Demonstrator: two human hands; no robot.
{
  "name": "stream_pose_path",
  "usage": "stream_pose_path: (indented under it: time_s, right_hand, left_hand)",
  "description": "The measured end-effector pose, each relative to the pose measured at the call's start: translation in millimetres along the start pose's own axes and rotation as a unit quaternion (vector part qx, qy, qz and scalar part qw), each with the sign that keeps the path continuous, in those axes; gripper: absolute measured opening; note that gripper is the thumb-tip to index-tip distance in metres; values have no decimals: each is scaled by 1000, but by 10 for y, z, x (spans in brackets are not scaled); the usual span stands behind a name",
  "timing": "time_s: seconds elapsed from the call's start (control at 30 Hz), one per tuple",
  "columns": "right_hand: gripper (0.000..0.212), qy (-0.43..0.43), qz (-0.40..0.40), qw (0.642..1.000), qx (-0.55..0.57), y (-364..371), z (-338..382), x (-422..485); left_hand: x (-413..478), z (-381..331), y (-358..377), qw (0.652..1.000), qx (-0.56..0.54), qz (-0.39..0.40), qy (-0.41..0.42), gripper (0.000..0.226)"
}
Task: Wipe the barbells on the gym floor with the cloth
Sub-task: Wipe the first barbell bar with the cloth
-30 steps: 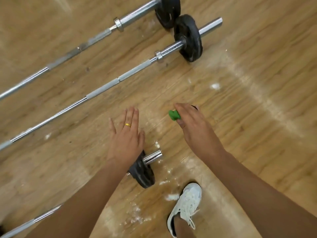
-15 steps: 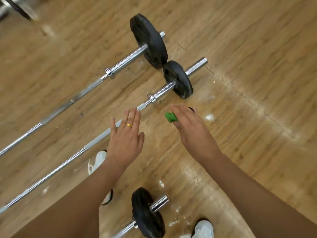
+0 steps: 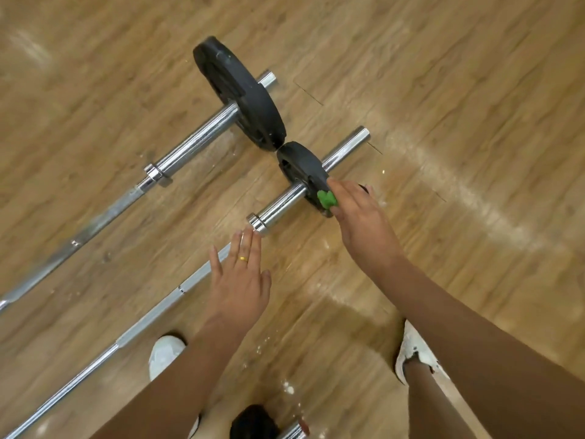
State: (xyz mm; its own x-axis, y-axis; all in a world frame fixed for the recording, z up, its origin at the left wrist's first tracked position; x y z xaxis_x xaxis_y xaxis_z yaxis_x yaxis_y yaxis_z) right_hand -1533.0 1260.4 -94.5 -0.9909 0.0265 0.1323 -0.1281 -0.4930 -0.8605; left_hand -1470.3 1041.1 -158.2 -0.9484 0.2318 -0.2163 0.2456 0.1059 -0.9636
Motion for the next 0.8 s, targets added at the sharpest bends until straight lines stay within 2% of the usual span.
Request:
stream_pose_path:
  time_s: [0.13,0.23,0.33,0.5,0.63,0.8]
  right_hand:
    - [45,-7,9,1000,18,-40,-510,311]
    - [47,-49,36,998,25,-1,-813,510]
    - [48,-80,54,995,19,117,-1110,722]
    - [42,-132,41,990,5,536,-1511,1054]
    - [39,-209,39,977,-22,1135,-1750,1433]
    - [40,-241,4,970,-36,1668,-2019,1831]
  left_hand:
    - [182,-276,-116,999,22,4,-33,70]
    - [349,-393,-135,996,51,-8,-73,70]
    - [571,-471,-2,992,61,-18,-104,68]
    - [1004,-481,458,990,37,-31,-132,67]
    - [1496,-334,891,989,32,-80,-120,67]
    - [2048,-52,1312,986,11,-140,-89,68]
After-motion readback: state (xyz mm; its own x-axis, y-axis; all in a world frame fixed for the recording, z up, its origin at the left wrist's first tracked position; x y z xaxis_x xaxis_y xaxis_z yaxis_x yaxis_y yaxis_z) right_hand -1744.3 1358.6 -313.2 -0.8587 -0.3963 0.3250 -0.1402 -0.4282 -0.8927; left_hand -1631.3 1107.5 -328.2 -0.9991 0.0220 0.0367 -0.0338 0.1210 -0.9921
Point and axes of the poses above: each hand's wrist, its own x-axis towards the middle knuckle, its own y-axis out of the palm, z = x × y, the point moved 8 cm from there along x, towards the middle knuckle, and after that the axes turned 12 degrees about -z, right-handed, at the moved point
